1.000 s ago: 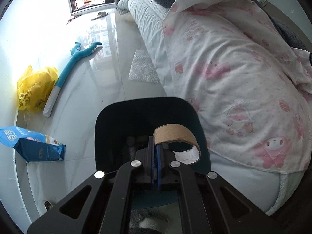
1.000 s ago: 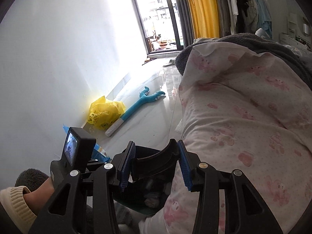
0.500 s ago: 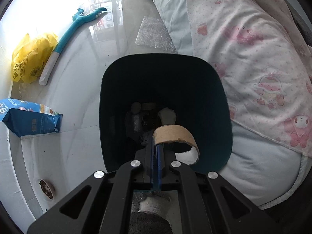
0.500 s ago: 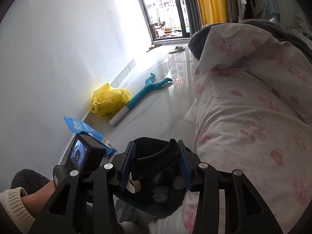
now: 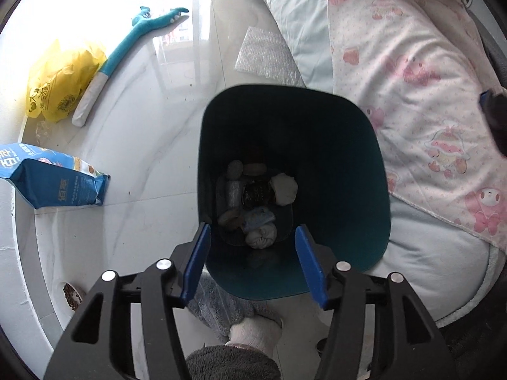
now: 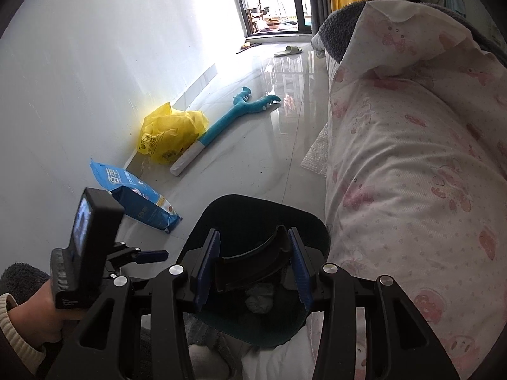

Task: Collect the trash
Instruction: 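Open the right gripper to drop the black clip into the bin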

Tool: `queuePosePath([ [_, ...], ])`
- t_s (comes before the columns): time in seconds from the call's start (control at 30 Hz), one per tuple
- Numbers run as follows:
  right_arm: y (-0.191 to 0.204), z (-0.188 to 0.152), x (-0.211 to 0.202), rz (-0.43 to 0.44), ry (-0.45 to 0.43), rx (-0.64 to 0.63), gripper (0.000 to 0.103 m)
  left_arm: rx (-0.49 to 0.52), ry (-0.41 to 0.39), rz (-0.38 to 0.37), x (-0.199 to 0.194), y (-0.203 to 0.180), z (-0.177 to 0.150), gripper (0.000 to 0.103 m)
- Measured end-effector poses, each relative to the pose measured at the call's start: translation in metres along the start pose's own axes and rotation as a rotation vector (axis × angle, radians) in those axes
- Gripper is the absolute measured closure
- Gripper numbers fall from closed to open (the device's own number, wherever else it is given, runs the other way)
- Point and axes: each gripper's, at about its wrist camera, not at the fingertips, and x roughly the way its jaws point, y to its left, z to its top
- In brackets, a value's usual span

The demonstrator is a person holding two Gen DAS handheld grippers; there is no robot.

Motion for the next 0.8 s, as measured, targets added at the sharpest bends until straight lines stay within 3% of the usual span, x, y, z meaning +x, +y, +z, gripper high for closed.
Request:
queuePosePath([
  [0.1, -0.001, -0.002, 0.010, -0.009, 0.026, 0.004, 0.058, 0.016, -0.076, -0.001, -0.015, 0.001, -0.005, 0.028],
  [0.4, 0.005, -0.006, 0.045, -0.012, 0.102, 0.014, 0.058, 0.027, -0.259, -0.025, -0.061, 0.020, -0.008, 0.013],
  [0.67, 0.009, -0.016, 0.091, -0.030, 0.203, 0.021, 0.058, 0.021, -0.430, -0.031, -0.108, 0.022, -0.006, 0.009],
  [0.8, 0.007, -0.028, 0.117, -0.057, 0.273, 0.025, 0.058, 0.033, -0.477, -0.021, -0.127, 0.024, -0.003, 0.008],
])
